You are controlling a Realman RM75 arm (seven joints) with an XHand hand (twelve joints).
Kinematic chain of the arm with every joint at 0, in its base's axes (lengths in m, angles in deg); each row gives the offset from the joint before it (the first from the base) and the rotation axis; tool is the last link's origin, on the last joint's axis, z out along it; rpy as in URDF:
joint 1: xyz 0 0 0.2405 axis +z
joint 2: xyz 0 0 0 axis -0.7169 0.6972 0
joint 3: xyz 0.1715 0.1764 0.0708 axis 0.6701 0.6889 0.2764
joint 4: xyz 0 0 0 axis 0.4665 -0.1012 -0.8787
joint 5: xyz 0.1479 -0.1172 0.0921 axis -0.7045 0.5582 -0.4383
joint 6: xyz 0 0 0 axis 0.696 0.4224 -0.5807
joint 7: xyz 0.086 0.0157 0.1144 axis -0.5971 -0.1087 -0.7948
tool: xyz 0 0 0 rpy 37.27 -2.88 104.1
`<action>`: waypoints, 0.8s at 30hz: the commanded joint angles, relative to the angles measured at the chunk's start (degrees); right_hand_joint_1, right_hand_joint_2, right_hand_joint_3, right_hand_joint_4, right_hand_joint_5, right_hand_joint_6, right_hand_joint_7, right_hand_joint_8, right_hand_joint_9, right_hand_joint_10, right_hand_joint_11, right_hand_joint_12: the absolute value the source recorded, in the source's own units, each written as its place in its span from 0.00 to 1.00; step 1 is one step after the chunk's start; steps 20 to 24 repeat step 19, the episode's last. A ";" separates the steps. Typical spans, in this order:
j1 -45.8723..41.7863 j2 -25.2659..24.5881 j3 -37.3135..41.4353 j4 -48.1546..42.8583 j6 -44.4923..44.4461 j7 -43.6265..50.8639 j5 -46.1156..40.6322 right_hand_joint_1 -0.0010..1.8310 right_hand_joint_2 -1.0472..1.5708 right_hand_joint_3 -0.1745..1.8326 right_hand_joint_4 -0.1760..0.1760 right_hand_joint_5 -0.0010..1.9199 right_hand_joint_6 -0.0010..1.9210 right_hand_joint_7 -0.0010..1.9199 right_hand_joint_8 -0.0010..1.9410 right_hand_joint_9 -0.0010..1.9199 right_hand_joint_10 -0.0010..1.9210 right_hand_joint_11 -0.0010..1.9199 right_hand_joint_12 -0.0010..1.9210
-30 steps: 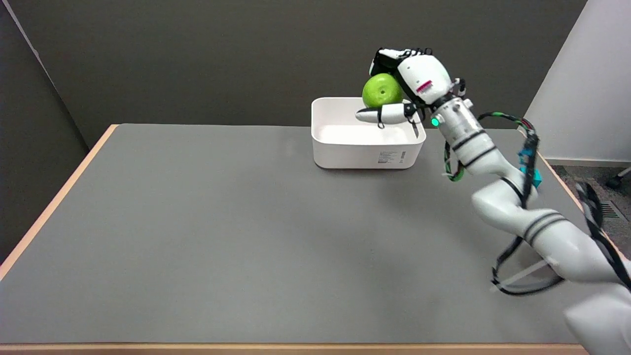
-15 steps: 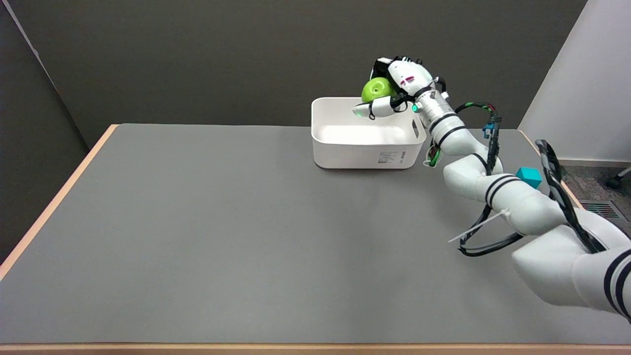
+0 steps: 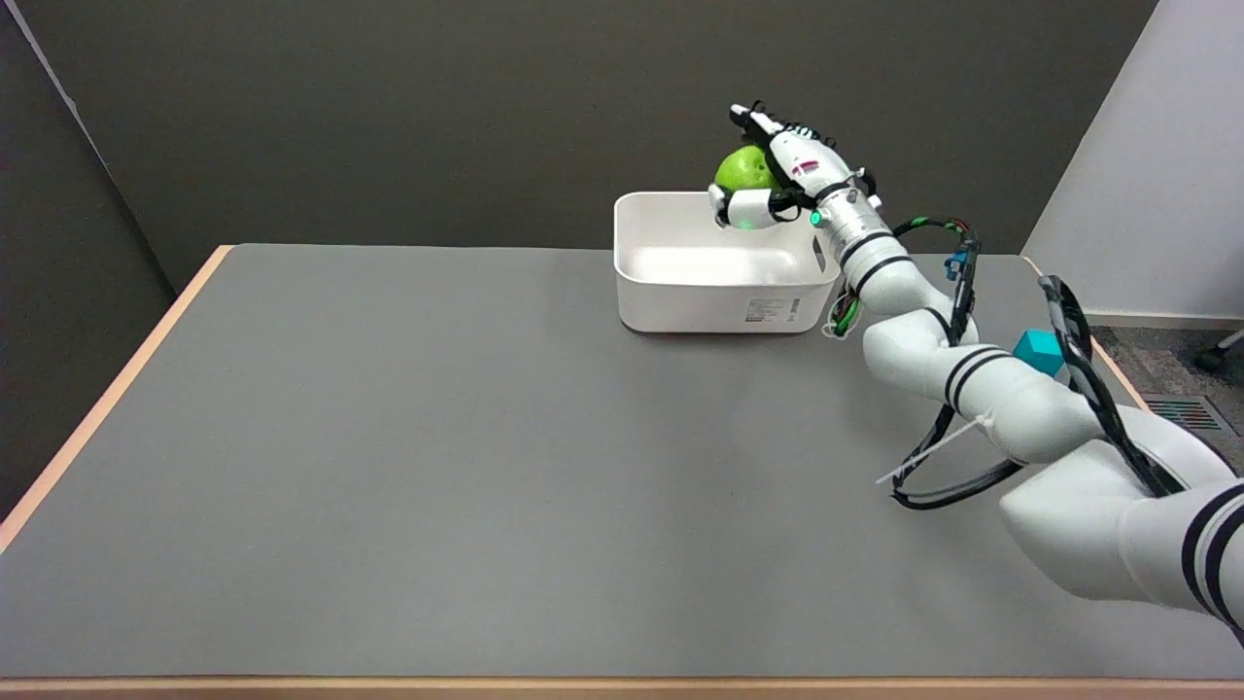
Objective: Place the green apple into the white box.
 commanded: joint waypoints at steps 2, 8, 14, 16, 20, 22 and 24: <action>-21.99 5.43 3.37 -26.20 -9.15 -4.61 -16.90 0.22 0.63 0.56 0.63 0.02 0.15 0.00 0.06 0.00 0.08 0.00 0.39; -29.25 5.59 6.35 -33.25 -15.99 -4.50 -19.36 0.23 0.63 0.56 0.64 0.02 0.15 0.00 0.04 0.00 0.03 0.00 0.35; -34.62 5.73 13.99 -37.05 -29.98 -4.76 -23.58 0.23 0.63 0.56 0.65 0.02 0.16 0.00 0.04 0.00 0.01 0.00 0.31; -36.19 6.42 16.67 -37.76 -34.92 -6.50 -27.81 0.23 0.63 0.56 0.65 0.02 0.16 0.00 0.04 0.00 0.01 0.00 0.29; -39.91 9.26 17.59 -40.21 -41.29 -13.39 -34.21 0.21 0.65 0.51 0.65 0.03 0.15 0.00 0.07 0.00 0.05 0.00 0.29; -39.91 9.26 17.59 -40.21 -41.29 -13.39 -34.21 0.21 0.65 0.51 0.65 0.03 0.15 0.00 0.07 0.00 0.05 0.00 0.29; -39.91 9.26 17.59 -40.21 -41.29 -13.39 -34.21 0.21 0.65 0.51 0.65 0.03 0.15 0.00 0.07 0.00 0.05 0.00 0.29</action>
